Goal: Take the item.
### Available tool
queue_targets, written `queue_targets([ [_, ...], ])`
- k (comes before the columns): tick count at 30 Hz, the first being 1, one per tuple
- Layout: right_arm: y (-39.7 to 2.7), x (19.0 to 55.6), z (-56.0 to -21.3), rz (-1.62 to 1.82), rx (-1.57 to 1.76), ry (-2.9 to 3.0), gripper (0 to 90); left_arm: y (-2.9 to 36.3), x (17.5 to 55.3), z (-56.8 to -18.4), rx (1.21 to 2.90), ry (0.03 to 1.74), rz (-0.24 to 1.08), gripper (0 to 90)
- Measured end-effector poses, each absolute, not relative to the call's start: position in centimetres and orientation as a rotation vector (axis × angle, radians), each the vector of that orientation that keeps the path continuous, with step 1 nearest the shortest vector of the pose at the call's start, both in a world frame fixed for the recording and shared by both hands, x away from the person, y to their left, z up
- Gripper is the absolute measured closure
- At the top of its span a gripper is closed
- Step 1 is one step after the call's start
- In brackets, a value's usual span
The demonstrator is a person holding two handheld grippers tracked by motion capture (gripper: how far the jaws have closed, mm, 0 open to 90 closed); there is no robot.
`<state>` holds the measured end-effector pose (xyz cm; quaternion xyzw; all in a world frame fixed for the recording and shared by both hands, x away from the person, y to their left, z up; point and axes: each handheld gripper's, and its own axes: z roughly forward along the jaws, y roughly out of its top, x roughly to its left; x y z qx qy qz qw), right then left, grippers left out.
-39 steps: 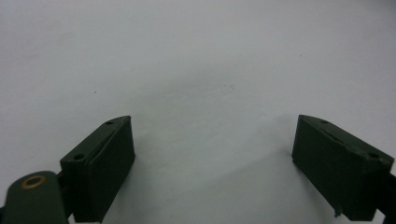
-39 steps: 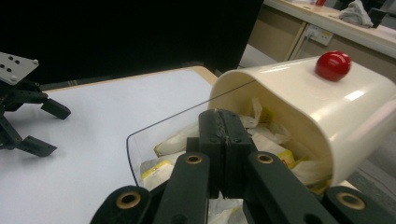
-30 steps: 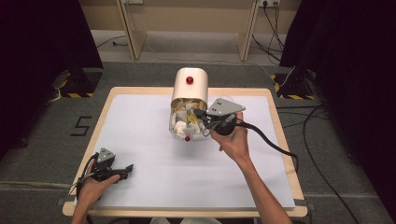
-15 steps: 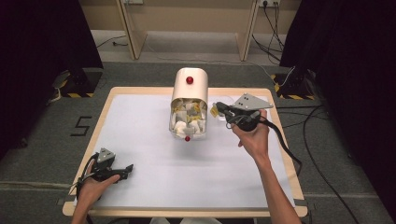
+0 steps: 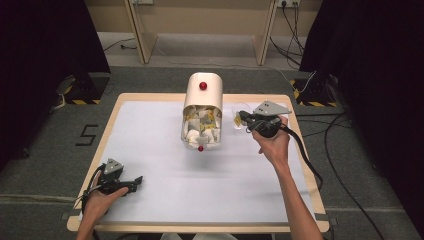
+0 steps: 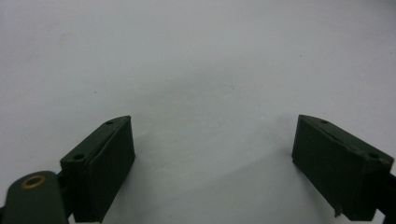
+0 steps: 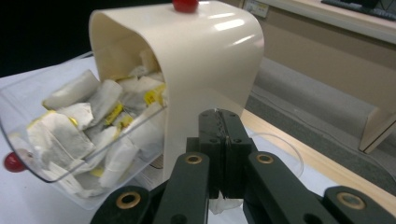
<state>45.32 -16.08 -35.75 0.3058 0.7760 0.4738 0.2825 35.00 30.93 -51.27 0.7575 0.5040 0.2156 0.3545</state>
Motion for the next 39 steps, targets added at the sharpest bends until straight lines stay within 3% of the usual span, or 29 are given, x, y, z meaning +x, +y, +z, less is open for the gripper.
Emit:
queue_targets([
  [27,-17.8,49.0,-38.2,1.194,0.906,2.055,89.4,30.9,35.0,-51.3,1.957,1.303,0.557,11.9],
  [39,-17.6,51.8,-37.3,1.186,0.954,2.031,89.2,30.9,35.0,-51.3,1.958,1.305,0.554,11.9],
])
